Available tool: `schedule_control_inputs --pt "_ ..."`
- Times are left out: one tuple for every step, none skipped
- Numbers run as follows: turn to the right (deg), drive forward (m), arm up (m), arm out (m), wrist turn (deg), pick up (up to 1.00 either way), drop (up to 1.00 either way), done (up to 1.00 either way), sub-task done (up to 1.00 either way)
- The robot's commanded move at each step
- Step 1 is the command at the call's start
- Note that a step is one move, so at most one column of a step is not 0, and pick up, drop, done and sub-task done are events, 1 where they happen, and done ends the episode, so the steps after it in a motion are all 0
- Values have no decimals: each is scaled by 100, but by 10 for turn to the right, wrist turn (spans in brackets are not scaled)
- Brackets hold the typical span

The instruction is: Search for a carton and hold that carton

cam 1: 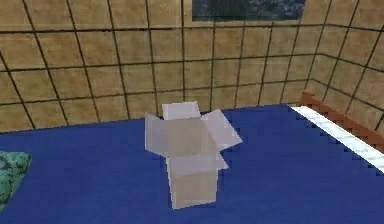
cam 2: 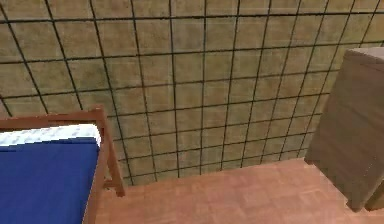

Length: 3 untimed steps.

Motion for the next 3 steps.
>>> schedule_control_inputs --pt "-450 0 0 0 0 0 0 0 0" --pt "-420 0 0 0 0 0 0 0 0" --pt "0 0 50 0 0 0 0 0 0"
